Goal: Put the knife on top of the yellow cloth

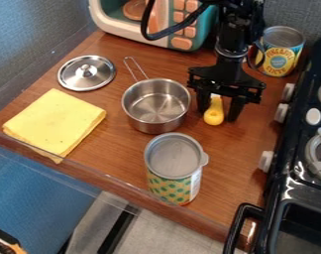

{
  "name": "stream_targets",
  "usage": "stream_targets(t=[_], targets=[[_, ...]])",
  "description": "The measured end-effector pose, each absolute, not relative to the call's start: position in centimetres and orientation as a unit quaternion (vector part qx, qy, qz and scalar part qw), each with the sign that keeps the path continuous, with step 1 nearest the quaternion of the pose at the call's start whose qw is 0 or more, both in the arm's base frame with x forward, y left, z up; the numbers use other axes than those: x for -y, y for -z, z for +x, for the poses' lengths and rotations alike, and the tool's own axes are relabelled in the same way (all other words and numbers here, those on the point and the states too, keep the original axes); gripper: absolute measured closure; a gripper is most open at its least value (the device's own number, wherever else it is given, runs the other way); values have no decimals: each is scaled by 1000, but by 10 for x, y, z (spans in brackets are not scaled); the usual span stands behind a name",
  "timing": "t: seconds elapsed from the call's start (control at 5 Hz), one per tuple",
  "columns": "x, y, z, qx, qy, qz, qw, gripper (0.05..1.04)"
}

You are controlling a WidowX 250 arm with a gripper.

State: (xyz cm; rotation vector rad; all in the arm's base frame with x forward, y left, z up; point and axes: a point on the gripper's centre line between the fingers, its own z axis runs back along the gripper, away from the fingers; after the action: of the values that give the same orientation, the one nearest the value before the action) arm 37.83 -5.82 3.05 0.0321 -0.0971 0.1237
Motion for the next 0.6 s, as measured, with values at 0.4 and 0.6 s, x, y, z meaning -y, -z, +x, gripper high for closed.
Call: stream_targets(t=[0.4,0.6], targets=[[67,-48,390,56,-39,-7,998,616],[55,-95,404,99,-45,-38,993,615]])
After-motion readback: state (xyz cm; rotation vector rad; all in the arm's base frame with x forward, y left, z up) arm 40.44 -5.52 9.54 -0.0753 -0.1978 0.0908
